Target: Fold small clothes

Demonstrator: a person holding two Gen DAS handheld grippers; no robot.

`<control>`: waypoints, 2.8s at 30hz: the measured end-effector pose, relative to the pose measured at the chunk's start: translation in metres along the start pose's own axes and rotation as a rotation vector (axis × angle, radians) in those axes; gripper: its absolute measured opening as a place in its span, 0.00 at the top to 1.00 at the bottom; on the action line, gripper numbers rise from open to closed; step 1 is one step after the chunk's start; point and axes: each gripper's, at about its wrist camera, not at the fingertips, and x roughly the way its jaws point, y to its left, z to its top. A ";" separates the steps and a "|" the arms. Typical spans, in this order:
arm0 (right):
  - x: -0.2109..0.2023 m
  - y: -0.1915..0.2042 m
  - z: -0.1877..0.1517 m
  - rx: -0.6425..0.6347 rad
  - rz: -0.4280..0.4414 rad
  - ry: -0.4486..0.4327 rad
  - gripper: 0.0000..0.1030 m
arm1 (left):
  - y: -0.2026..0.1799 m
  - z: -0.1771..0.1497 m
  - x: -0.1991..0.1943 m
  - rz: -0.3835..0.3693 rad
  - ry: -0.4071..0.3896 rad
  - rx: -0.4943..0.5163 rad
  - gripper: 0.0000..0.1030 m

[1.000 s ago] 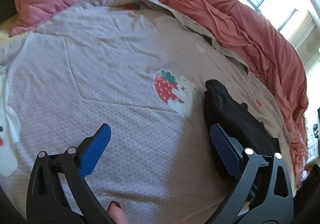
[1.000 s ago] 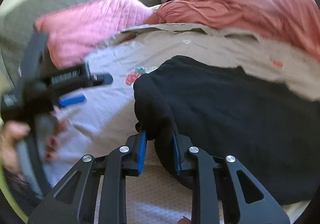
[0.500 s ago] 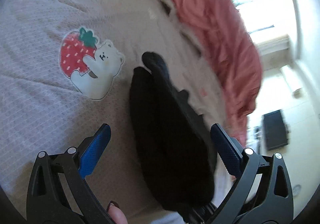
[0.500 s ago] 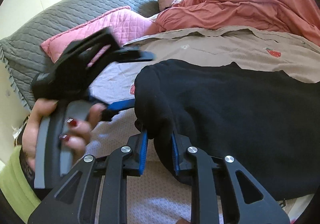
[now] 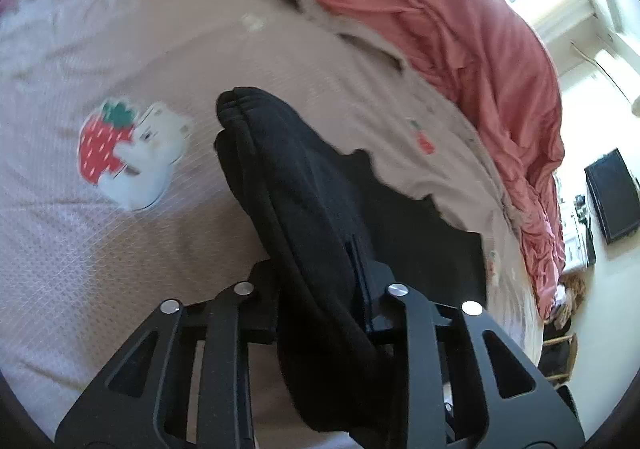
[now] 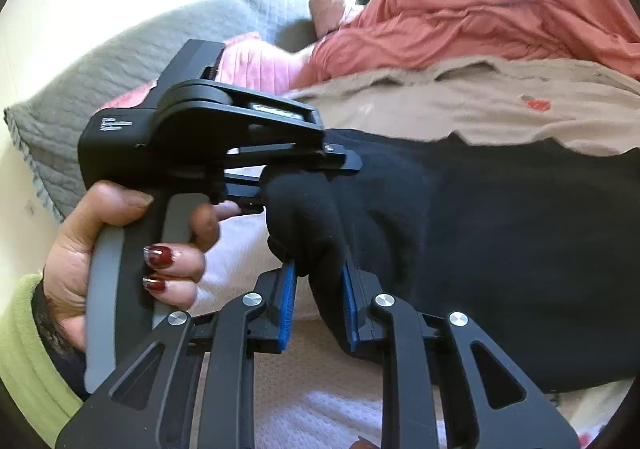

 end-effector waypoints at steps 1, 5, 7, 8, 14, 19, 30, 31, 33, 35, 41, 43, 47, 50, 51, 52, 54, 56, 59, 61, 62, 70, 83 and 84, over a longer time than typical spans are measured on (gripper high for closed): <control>-0.006 -0.003 0.001 0.005 0.000 -0.013 0.81 | -0.008 -0.001 -0.004 0.001 -0.006 0.015 0.83; -0.042 -0.023 0.008 0.040 -0.017 -0.088 0.82 | -0.056 -0.003 -0.010 0.001 -0.019 0.083 0.84; -0.058 -0.035 0.009 0.065 -0.026 -0.121 0.82 | -0.083 -0.005 -0.009 -0.001 -0.022 0.124 0.84; -0.068 -0.044 0.010 0.083 -0.033 -0.140 0.82 | -0.097 -0.007 -0.009 -0.005 -0.022 0.144 0.84; -0.112 -0.087 0.006 0.176 -0.064 -0.212 0.82 | -0.168 -0.023 0.013 -0.019 0.004 0.245 0.84; -0.138 -0.123 -0.006 0.256 -0.087 -0.238 0.83 | -0.207 -0.043 0.039 -0.017 0.044 0.307 0.84; -0.150 -0.211 -0.052 0.553 -0.137 -0.144 0.81 | -0.215 -0.077 0.074 -0.071 0.054 0.381 0.44; -0.149 -0.218 -0.057 0.583 -0.118 -0.137 0.77 | -0.208 -0.079 0.071 -0.040 0.029 0.389 0.45; -0.150 -0.225 -0.065 0.603 -0.131 -0.128 0.75 | -0.199 -0.085 0.064 0.046 -0.036 0.431 0.47; -0.152 -0.225 -0.067 0.582 -0.146 -0.126 0.74 | -0.188 -0.091 0.056 0.103 -0.085 0.467 0.48; -0.170 -0.219 -0.067 0.504 -0.249 -0.136 0.67 | -0.171 -0.099 0.039 0.177 -0.146 0.522 0.48; -0.176 -0.220 -0.063 0.485 -0.272 -0.144 0.63 | -0.169 -0.100 0.035 0.189 -0.158 0.535 0.48; -0.187 -0.214 -0.057 0.429 -0.315 -0.153 0.57 | -0.161 -0.101 0.031 0.180 -0.158 0.523 0.46; -0.189 -0.208 -0.050 0.376 -0.327 -0.152 0.56 | -0.154 -0.101 0.029 0.179 -0.159 0.511 0.43; -0.189 -0.205 -0.048 0.359 -0.332 -0.151 0.56 | -0.152 -0.102 0.029 0.183 -0.159 0.510 0.41; -0.189 -0.202 -0.046 0.346 -0.338 -0.152 0.56 | -0.149 -0.101 0.029 0.191 -0.161 0.510 0.41; -0.188 -0.198 -0.041 0.326 -0.342 -0.151 0.55 | -0.145 -0.102 0.027 0.202 -0.166 0.512 0.40; -0.186 -0.193 -0.038 0.305 -0.344 -0.146 0.55 | -0.140 -0.102 0.026 0.208 -0.172 0.512 0.40; -0.182 -0.185 -0.034 0.269 -0.348 -0.133 0.55 | -0.132 -0.102 0.026 0.216 -0.175 0.510 0.40; -0.180 -0.180 -0.032 0.247 -0.354 -0.125 0.55 | -0.129 -0.102 0.027 0.216 -0.178 0.511 0.40; -0.178 -0.177 -0.030 0.233 -0.357 -0.122 0.55 | -0.129 -0.102 0.027 0.215 -0.178 0.510 0.40; -0.157 -0.159 -0.017 0.054 -0.352 0.001 0.53 | -0.117 -0.111 0.051 0.168 -0.160 0.526 0.41; -0.101 -0.191 -0.012 -0.012 -0.341 0.159 0.76 | -0.106 -0.114 0.049 0.103 -0.183 0.538 0.41; -0.098 -0.197 -0.013 0.029 -0.290 0.169 0.81 | -0.106 -0.115 0.048 0.104 -0.184 0.540 0.41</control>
